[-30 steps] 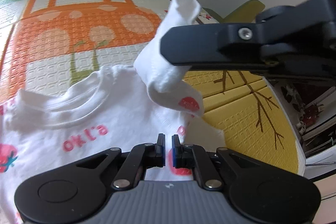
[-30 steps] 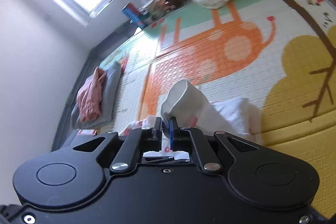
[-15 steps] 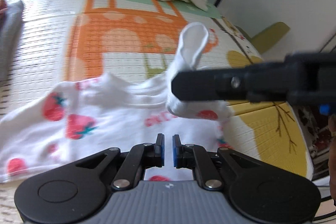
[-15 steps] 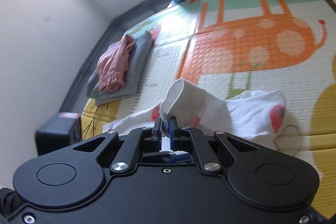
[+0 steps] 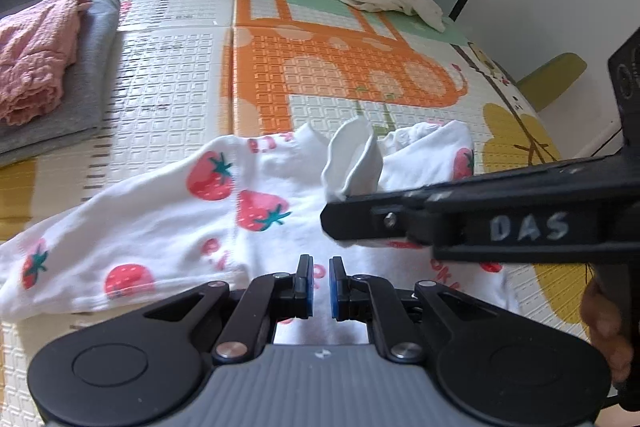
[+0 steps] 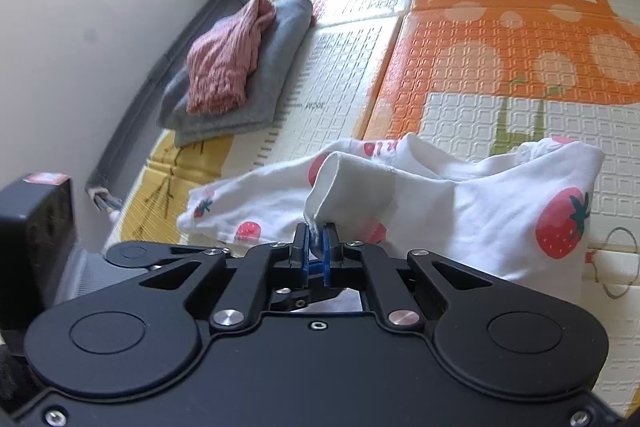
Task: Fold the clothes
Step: 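Fold the held sleeve across the shirt body toward the left gripper, then open the right gripper to release the sleeve on the body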
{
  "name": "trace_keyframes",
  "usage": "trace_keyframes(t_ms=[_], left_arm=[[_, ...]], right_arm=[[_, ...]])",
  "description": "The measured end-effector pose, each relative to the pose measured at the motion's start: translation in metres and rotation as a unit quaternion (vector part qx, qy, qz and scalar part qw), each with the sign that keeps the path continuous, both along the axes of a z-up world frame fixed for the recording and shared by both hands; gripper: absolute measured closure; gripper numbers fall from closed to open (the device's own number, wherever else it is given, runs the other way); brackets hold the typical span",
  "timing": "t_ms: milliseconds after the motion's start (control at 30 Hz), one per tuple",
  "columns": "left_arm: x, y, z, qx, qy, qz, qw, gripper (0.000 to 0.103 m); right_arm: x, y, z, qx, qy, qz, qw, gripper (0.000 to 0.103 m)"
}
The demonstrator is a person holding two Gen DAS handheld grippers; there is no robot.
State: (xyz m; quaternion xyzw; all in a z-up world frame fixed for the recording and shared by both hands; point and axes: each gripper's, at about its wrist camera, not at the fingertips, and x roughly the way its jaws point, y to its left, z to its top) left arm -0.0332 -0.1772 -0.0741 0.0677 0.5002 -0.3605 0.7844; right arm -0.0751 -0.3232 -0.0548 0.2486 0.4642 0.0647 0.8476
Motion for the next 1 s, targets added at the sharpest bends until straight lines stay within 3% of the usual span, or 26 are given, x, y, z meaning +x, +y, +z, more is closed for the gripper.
trace_keyframes(t_ms=[167, 333, 400, 433, 533, 733, 900, 1000], left_arm=[[-0.001, 0.011, 0.002, 0.009, -0.006, 0.004, 0.9999, 0.092], [-0.002, 0.018, 0.001, 0.023, -0.010, 0.000, 0.9997, 0.090], [-0.003, 0.021, 0.001, 0.025, -0.011, 0.002, 0.9996, 0.088], [-0.003, 0.022, 0.000, 0.025, -0.010, 0.000, 0.9996, 0.088], [-0.003, 0.024, 0.000, 0.027, -0.012, 0.001, 0.9996, 0.086], [-0.002, 0.025, 0.004, 0.022, -0.019, -0.002, 0.9996, 0.085], [0.003, 0.018, 0.008, 0.012, -0.026, -0.006, 0.9996, 0.083], [0.006, 0.010, 0.010, 0.009, -0.030, -0.011, 0.9995, 0.082]], right_arm=[[0.006, 0.012, -0.011, -0.015, 0.018, 0.016, 1.000, 0.097], [0.009, 0.015, -0.020, 0.001, 0.036, 0.021, 0.999, 0.091], [0.008, 0.015, -0.020, 0.011, 0.034, 0.018, 0.999, 0.072], [0.007, 0.015, -0.018, 0.014, 0.029, 0.017, 0.999, 0.069], [0.004, 0.016, -0.011, 0.014, 0.021, 0.014, 1.000, 0.067], [-0.006, 0.004, 0.005, -0.009, 0.009, -0.015, 1.000, 0.054], [-0.023, -0.017, 0.017, -0.037, -0.007, -0.058, 0.998, 0.014], [-0.035, -0.035, 0.021, -0.019, -0.016, -0.085, 0.996, 0.007]])
